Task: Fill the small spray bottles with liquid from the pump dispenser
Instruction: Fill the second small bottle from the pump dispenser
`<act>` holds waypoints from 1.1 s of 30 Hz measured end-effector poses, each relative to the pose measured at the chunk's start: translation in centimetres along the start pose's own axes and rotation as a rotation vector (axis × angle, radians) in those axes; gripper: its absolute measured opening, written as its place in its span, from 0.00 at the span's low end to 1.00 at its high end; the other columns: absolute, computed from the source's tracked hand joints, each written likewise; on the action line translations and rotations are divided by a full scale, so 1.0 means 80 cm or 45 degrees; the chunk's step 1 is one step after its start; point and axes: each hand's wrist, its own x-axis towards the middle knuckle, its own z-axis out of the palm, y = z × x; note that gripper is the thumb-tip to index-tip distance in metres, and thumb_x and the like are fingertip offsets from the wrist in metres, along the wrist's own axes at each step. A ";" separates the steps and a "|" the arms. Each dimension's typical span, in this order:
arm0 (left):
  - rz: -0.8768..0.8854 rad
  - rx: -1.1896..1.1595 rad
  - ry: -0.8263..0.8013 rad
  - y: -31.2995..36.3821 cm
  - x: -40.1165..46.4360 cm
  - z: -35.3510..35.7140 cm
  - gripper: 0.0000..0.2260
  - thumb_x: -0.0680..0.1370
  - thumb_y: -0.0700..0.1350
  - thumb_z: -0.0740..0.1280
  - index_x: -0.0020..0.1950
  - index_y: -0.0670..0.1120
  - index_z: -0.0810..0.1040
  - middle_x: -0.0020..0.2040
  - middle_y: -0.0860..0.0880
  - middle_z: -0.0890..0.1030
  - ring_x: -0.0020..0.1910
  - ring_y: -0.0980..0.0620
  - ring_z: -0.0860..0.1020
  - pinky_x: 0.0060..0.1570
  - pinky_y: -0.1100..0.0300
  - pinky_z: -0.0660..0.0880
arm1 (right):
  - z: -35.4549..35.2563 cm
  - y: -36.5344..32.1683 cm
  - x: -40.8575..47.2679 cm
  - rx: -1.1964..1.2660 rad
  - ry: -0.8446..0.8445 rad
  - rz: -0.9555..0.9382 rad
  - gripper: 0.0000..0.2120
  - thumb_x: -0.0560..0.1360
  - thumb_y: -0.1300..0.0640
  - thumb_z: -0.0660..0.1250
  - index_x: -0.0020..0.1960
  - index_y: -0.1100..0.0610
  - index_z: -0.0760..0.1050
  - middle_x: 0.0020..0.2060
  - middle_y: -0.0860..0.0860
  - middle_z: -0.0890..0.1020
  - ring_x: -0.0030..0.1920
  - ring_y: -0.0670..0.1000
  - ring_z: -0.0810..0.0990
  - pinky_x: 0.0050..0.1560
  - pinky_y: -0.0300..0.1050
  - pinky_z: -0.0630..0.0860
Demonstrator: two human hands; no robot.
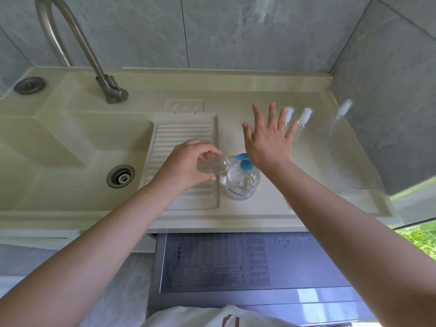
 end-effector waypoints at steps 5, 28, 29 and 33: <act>-0.010 0.008 -0.005 0.000 0.001 0.000 0.25 0.63 0.42 0.82 0.57 0.54 0.82 0.50 0.54 0.78 0.48 0.55 0.79 0.48 0.68 0.74 | 0.017 0.001 -0.005 0.069 -0.037 0.019 0.25 0.84 0.44 0.45 0.81 0.44 0.50 0.81 0.56 0.49 0.80 0.61 0.40 0.76 0.67 0.38; -0.015 0.018 0.004 0.004 0.001 -0.003 0.25 0.63 0.41 0.82 0.57 0.54 0.82 0.49 0.56 0.78 0.48 0.56 0.79 0.48 0.72 0.73 | 0.015 -0.002 -0.002 0.272 -0.104 0.071 0.26 0.85 0.47 0.48 0.81 0.45 0.48 0.81 0.56 0.48 0.80 0.61 0.39 0.76 0.68 0.36; -0.015 0.020 -0.004 0.004 0.002 -0.002 0.25 0.63 0.41 0.82 0.57 0.54 0.82 0.49 0.56 0.77 0.48 0.55 0.79 0.48 0.71 0.73 | 0.018 -0.002 -0.003 0.253 -0.083 0.053 0.26 0.85 0.48 0.48 0.82 0.46 0.48 0.81 0.56 0.48 0.80 0.61 0.39 0.76 0.67 0.37; -0.014 0.021 -0.012 0.005 0.001 -0.002 0.24 0.63 0.40 0.82 0.57 0.54 0.82 0.49 0.56 0.77 0.49 0.54 0.79 0.50 0.67 0.74 | 0.022 0.000 -0.006 0.330 -0.022 0.083 0.26 0.85 0.48 0.49 0.82 0.47 0.48 0.81 0.55 0.49 0.80 0.60 0.40 0.76 0.66 0.37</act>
